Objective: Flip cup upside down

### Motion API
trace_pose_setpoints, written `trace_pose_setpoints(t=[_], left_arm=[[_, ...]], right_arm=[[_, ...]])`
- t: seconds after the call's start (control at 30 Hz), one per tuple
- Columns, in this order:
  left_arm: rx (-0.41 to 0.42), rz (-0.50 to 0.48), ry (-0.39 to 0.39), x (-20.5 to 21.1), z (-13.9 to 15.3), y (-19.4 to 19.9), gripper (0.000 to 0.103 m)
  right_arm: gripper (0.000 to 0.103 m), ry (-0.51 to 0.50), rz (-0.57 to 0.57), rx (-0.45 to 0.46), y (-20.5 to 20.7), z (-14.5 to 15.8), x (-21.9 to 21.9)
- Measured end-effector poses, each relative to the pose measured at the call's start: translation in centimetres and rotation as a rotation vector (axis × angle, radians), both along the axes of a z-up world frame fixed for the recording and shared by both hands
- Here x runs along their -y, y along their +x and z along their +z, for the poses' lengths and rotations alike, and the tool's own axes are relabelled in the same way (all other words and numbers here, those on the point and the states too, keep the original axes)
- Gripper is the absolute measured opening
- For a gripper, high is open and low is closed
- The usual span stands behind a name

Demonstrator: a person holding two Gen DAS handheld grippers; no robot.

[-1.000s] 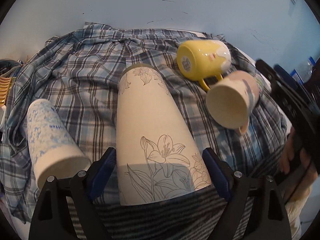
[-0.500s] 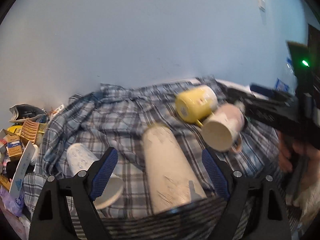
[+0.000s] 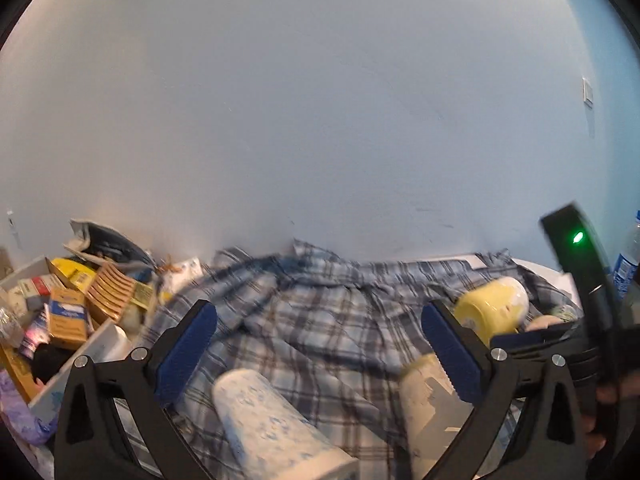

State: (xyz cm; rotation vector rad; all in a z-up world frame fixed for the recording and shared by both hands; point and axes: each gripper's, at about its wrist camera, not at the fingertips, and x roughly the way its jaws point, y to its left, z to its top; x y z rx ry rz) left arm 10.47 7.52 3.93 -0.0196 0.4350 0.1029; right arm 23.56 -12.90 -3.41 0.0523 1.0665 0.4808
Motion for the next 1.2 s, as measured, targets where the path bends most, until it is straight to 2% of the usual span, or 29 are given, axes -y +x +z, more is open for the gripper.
trace_pose_setpoints(t=[0.17, 0.27, 0.33, 0.4, 0.47, 0.53, 0.7, 0.83, 1.0, 1.13, 1.2], left_arm=[[0.004, -0.005, 0.038, -0.2, 0.3, 0.3, 0.103], [-0.054, -0.023, 0.082, 0.7, -0.1, 1.3, 0.103], [-0.096, -0.025, 0.084, 1.1, -0.4, 1.9, 0.103], [-0.14, -0.037, 0.03, 1.0, -0.8, 2.3, 0.103], [-0.166, -0.07, -0.085, 0.3, -1.0, 2.1, 0.103], [-0.151, -0.084, -0.14, -0.2, -0.8, 1.5, 0.103], [-0.118, -0.043, -0.084, 0.2, -0.1, 1.2, 0.103], [-0.094, -0.047, -0.104, 0.5, 0.5, 0.9, 0.103], [-0.092, -0.064, -0.203, -0.1, 0.7, 0.5, 0.103], [-0.074, -0.072, -0.238, -0.7, 0.8, 0.0, 0.103], [-0.061, -0.096, -0.29, -1.4, 0.9, -0.4, 0.103]], right_arm=[[0.071, 0.034, -0.015, -0.148, 2.0, -3.1, -1.4], [0.071, 0.055, 0.01, -0.243, 2.9, -4.7, -2.3], [0.071, 0.052, 0.035, -0.289, 3.2, -5.6, -2.9], [0.071, 0.063, 0.049, -0.308, 3.4, -5.9, -3.2], [0.07, 0.089, 0.023, -0.313, 3.3, -6.1, -2.7], [0.07, 0.101, 0.022, -0.292, 3.1, -5.9, -2.2], [0.07, 0.141, 0.019, -0.175, 2.0, -3.4, -0.5], [0.069, 0.151, 0.035, -0.044, 0.6, -0.1, 0.3], [0.069, 0.114, 0.076, 0.121, -1.7, 3.1, 0.1], [0.068, 0.11, 0.101, 0.2, -3.1, 4.3, 0.0], [0.068, 0.109, 0.108, 0.256, -4.3, 4.5, 0.5]])
